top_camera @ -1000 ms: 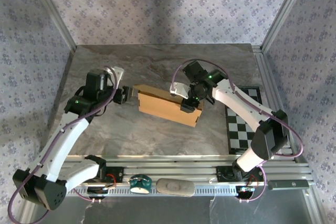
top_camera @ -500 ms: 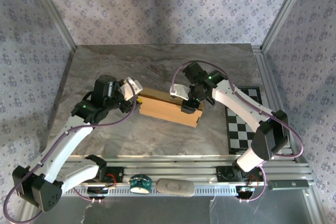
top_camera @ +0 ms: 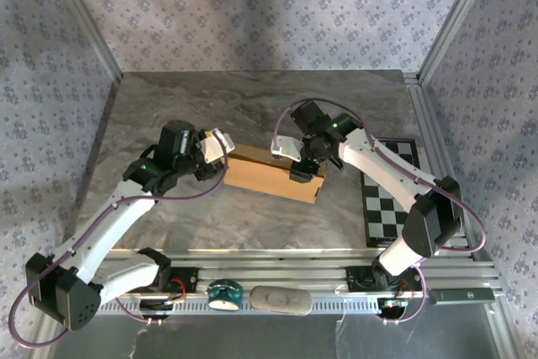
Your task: Fold the paper box
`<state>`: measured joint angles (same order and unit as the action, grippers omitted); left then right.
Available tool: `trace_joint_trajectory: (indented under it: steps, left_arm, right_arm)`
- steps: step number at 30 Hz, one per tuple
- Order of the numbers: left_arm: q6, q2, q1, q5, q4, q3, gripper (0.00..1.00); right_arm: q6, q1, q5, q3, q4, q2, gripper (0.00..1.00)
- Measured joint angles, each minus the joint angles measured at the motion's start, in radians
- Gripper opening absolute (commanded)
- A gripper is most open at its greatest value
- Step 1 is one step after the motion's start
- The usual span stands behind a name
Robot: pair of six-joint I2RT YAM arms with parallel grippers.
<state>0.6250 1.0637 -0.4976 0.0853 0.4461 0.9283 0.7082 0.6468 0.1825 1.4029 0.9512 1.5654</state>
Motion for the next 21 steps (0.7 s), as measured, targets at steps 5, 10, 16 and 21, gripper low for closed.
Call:
trace_joint_trajectory:
  steps: [5,10,16,21]
  left_arm:
    - [-0.006,0.012,0.000,-0.001,-0.006,0.001,0.53]
    - [-0.013,0.011,0.000,0.007,-0.003,0.044,0.55]
    - [-0.015,0.004,0.002,0.013,-0.001,0.050,0.55]
    - [-0.016,0.010,0.007,0.016,-0.003,0.050,0.53]
  right_arm:
    - [0.000,0.000,-0.003,0.000,0.000,0.000,0.48]
    - [0.000,0.000,-0.004,0.000,0.000,0.000,0.48]
    - [0.000,0.000,-0.008,0.000,-0.004,0.000,0.47]
    - [0.000,0.002,-0.011,0.000,-0.004,0.000,0.47]
